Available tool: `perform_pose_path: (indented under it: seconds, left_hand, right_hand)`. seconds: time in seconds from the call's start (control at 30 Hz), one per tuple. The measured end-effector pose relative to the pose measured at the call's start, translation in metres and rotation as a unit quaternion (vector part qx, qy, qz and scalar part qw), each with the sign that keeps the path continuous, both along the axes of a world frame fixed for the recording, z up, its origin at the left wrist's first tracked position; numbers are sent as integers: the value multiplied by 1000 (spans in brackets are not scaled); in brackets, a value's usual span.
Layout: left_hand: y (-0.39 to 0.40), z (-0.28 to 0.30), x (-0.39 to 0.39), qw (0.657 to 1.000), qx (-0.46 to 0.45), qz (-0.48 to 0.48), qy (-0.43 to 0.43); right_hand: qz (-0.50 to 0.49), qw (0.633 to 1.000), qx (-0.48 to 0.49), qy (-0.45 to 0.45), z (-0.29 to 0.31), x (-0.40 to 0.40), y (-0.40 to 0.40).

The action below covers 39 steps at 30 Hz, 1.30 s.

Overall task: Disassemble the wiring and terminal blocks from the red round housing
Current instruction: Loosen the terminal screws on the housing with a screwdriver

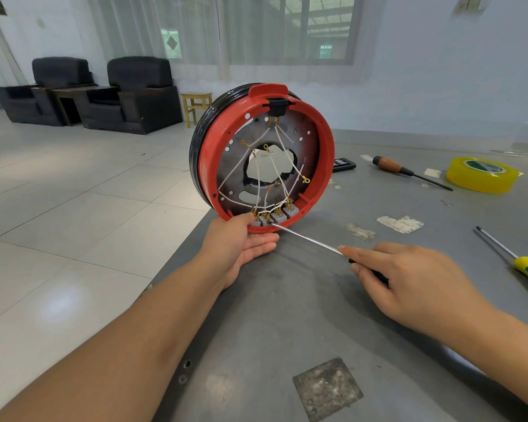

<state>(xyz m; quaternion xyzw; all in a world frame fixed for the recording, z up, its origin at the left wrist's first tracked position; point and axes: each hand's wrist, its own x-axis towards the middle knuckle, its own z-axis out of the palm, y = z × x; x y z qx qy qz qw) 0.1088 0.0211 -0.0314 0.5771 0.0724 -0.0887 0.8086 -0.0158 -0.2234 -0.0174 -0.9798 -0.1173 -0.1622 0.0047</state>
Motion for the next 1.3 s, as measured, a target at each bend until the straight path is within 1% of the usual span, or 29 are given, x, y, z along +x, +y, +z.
perform_pose_path:
  seconds: [0.23,0.43,0.7,0.87,1.3]
  left_hand:
    - [-1,-2,1,1000,12,3,-16]
    - [1,1,1,1000,7,-17,8]
    - [6,4,1,998,-16,-37,44]
    - [7,7,0,997,-26,-42,60]
    - [10,10,-1,995,-50,-41,71]
  right_hand:
    - [-11,999,-22,26,10,0,1]
    - [-11,999,-26,37,6,-3,5]
    - [-4,997,-66,-32,-4,-4,5]
    - [17,992,-71,-100,-4,-5,7]
    - [14,992,-80,-98,-12,0,5]
